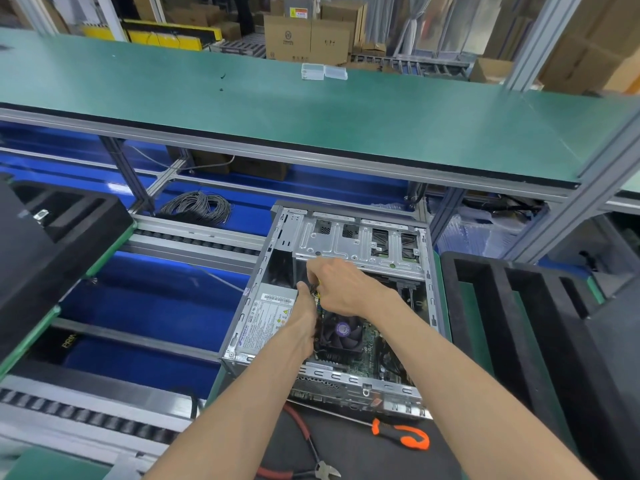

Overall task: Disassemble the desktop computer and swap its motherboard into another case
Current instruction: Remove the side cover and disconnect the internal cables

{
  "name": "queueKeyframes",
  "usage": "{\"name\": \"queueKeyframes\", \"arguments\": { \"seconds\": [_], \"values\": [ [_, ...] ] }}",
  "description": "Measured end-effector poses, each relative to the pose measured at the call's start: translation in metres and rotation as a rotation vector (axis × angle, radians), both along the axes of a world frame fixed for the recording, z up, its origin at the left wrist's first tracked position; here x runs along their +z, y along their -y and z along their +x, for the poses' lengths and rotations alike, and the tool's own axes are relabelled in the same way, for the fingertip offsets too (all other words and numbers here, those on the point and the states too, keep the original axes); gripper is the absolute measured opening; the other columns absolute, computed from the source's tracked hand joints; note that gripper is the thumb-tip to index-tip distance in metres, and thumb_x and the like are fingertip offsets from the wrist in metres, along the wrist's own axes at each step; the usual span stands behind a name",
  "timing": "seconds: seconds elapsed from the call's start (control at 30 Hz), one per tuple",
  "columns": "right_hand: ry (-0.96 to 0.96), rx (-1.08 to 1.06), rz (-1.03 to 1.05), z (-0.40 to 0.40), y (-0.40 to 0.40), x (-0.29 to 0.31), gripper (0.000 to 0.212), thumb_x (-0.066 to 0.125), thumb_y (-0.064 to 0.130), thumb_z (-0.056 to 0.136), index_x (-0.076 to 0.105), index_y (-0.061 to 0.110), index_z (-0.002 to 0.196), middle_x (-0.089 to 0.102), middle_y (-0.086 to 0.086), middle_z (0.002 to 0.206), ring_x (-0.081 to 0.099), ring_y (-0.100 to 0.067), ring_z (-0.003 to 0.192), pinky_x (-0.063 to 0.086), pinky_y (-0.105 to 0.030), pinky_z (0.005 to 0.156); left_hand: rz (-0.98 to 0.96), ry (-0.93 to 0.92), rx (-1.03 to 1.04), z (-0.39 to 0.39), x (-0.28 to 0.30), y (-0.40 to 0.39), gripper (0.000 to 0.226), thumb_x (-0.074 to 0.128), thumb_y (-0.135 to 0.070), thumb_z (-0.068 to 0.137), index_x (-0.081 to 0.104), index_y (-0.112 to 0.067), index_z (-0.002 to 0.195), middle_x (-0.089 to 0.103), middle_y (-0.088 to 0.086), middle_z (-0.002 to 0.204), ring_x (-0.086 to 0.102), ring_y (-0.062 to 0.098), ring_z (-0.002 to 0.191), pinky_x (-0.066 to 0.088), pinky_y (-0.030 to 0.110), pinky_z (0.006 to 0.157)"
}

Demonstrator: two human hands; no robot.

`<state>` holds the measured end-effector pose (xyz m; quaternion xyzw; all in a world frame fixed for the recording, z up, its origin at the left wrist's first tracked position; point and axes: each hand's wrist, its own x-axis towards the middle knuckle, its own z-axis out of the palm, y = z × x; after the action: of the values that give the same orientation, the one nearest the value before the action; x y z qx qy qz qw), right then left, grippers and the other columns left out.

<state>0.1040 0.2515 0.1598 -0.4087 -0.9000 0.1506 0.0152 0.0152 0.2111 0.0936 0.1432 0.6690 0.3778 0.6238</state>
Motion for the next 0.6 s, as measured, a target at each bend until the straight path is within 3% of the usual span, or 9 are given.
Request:
{"name": "queueKeyframes", "arguments": {
  "seconds": [0.07,0.1,0.17,0.23,0.3,0.37,0.47,0.53,0.6],
  "values": [
    [0.015,-0.066,0.046,-0.002,-0.001,-0.003,0.017,0.049,0.028,0.097,0.047,0.012,0.095,0.057,-0.011,0.092,0.055,-0.033,0.084,0.042,-0.041,0.067,0.043,-0.019,0.021,0.001,-0.002,0.000,0.068,0.018,-0.059,0.104,0.061,-0.008,0.118,0.063,0.006,0.088,0.058,0.016,0.076,0.049,0.027,0.059],
    [0.058,-0.100,0.075,-0.003,-0.002,-0.004,0.026,0.047,0.037,0.101,0.046,0.012,0.094,0.053,-0.011,0.087,0.054,-0.034,0.081,0.039,-0.040,0.065,0.046,-0.032,0.031,0.001,-0.002,0.000,0.063,0.019,-0.058,0.105,0.059,-0.009,0.112,0.059,0.004,0.080,0.052,0.013,0.069,0.045,0.025,0.053],
    [0.116,-0.125,0.093,-0.007,-0.003,-0.005,0.023,0.049,0.032,0.101,0.047,0.012,0.090,0.049,-0.012,0.083,0.057,-0.037,0.083,0.037,-0.039,0.062,0.022,-0.022,0.006,0.001,-0.001,0.001,0.066,0.018,-0.060,0.104,0.060,-0.011,0.118,0.068,0.009,0.096,0.065,0.024,0.090,0.055,0.037,0.069],
    [0.133,-0.037,0.095,-0.011,-0.002,-0.005,0.015,0.054,0.019,0.096,0.048,0.013,0.083,0.055,-0.014,0.084,0.059,-0.037,0.084,0.041,-0.040,0.061,0.034,0.007,-0.004,0.001,-0.001,0.002,0.075,0.015,-0.059,0.104,0.059,-0.005,0.131,0.065,0.020,0.125,0.059,0.033,0.121,0.050,0.045,0.094],
    [0.134,0.064,0.072,-0.012,-0.002,-0.001,0.017,0.057,0.009,0.087,0.047,0.016,0.076,0.054,-0.005,0.079,0.055,-0.028,0.077,0.043,-0.038,0.061,0.113,0.018,0.016,0.003,-0.003,0.001,0.072,0.014,-0.056,0.106,0.058,-0.004,0.131,0.063,0.023,0.128,0.064,0.024,0.099,0.049,0.040,0.093],
    [0.112,0.136,0.023,-0.009,-0.003,0.004,0.020,0.059,0.003,0.078,0.047,0.019,0.073,0.050,0.002,0.079,0.047,-0.021,0.074,0.036,-0.034,0.060,0.144,0.001,0.050,0.003,-0.007,0.000,0.070,0.017,-0.057,0.105,0.058,-0.006,0.129,0.064,0.021,0.127,0.054,0.015,0.082,0.046,0.039,0.092],
    [0.045,0.078,0.006,-0.003,0.000,0.004,0.011,0.055,0.022,0.081,0.050,0.015,0.088,0.053,-0.003,0.083,0.055,-0.028,0.079,0.035,-0.033,0.061,0.085,0.016,0.018,0.001,-0.008,-0.001,0.078,0.012,-0.066,0.101,0.060,-0.011,0.130,0.064,0.016,0.128,0.059,0.023,0.108,0.045,0.034,0.095],
    [0.090,-0.060,0.094,0.002,-0.001,0.001,0.031,0.048,0.040,0.093,0.053,0.010,0.099,0.056,-0.010,0.087,0.060,-0.034,0.083,0.038,-0.036,0.063,0.025,0.001,-0.011,-0.001,-0.006,-0.001,0.084,0.010,-0.069,0.099,0.055,-0.010,0.137,0.059,0.016,0.136,0.055,0.028,0.124,0.046,0.035,0.101],
    [0.153,-0.142,0.098,0.004,-0.003,0.001,0.031,0.050,0.035,0.099,0.050,0.009,0.082,0.050,-0.009,0.080,0.060,-0.037,0.085,0.036,-0.035,0.061,-0.025,0.008,-0.024,-0.001,-0.001,0.000,0.088,0.011,-0.071,0.098,0.047,-0.005,0.145,0.055,0.019,0.140,0.054,0.030,0.125,0.049,0.035,0.092]
  ]
}}
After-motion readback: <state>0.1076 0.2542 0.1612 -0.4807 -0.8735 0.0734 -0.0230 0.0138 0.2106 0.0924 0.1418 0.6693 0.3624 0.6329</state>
